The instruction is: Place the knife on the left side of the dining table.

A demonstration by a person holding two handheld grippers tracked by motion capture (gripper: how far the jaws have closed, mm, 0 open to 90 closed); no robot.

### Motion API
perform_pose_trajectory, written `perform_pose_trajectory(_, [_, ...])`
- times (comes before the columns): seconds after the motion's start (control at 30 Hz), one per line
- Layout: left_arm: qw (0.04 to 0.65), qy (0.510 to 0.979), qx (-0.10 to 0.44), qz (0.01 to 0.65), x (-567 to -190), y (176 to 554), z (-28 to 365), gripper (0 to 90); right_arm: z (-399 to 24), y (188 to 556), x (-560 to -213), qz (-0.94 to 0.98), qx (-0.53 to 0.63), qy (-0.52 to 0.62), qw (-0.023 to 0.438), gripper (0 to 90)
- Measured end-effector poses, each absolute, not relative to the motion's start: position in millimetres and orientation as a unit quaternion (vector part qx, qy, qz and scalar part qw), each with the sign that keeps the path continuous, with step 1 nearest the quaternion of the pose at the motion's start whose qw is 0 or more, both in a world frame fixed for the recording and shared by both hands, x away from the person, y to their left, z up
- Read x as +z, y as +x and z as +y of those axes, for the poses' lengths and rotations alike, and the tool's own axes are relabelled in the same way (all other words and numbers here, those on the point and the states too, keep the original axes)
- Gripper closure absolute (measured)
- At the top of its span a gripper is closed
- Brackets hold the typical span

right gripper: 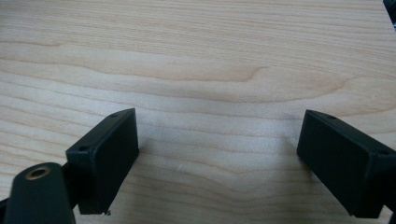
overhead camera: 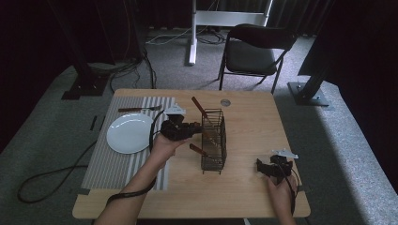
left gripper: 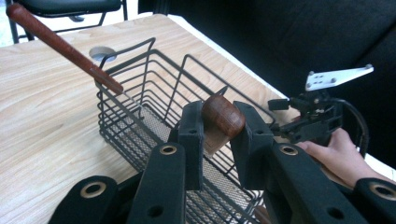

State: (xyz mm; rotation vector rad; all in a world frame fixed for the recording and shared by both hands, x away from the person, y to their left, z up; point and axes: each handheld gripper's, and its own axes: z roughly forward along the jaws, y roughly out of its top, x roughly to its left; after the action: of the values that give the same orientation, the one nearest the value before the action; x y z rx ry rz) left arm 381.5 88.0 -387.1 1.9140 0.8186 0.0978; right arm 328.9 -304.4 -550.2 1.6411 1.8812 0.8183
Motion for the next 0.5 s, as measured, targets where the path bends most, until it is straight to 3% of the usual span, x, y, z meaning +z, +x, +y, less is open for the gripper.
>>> perform_pose_trajectory(0.5, [0.525,0.788,0.06,0.316,-346,358,101,75.4,-305,329,-550,0.693,0.301,0.604,0.255,11.9])
